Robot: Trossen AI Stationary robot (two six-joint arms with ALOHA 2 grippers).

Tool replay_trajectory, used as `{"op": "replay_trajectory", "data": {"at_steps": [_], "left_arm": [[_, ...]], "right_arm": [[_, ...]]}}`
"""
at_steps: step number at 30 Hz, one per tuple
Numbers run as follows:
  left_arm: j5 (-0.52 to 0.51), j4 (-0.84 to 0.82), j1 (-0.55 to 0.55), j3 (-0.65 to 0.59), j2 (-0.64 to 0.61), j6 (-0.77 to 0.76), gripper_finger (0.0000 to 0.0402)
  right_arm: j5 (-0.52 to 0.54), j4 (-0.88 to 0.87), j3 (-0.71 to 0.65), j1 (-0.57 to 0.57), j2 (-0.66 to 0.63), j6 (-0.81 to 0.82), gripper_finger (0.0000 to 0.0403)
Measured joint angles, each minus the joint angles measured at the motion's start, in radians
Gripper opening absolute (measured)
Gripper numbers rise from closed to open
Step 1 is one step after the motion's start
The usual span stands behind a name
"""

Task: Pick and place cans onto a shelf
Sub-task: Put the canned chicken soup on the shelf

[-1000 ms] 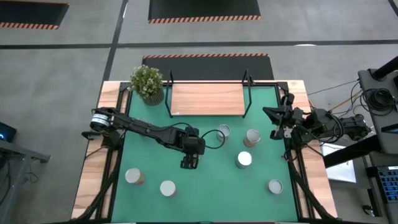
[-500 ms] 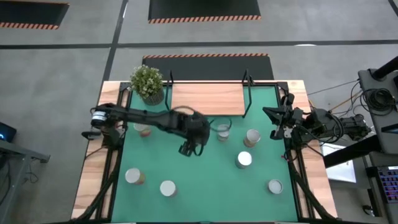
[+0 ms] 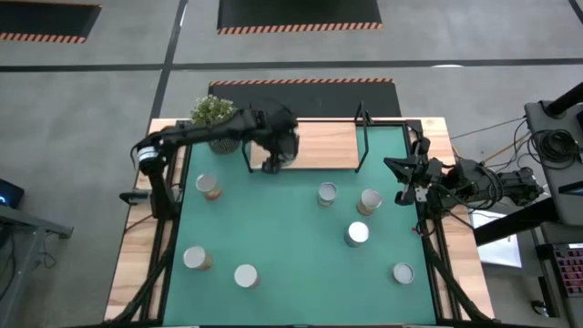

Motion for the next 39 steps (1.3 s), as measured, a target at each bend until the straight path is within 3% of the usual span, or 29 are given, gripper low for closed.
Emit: {"op": "replay_trajectory", "data": {"at_steps": [9,27,39], "left_arm": [[0.071,0.032,0.127,0.0,0.029,-0.04,0.0284],[0.067,0.047,0.138,-0.001,0.128,0.01,0.0286],[0.059,0.048,0.141,-0.001,0.131,0.013,0.0331]], "right_arm": [[0.0,0.0,0.0,0.0,0.0,-0.003,0.0009],[0.0,-0.002,0.0,0.0,0.0,-0.008,0.0009],[0.0,-0.002,0.0,0.0,0.0,-0.008,0.0009]]}}
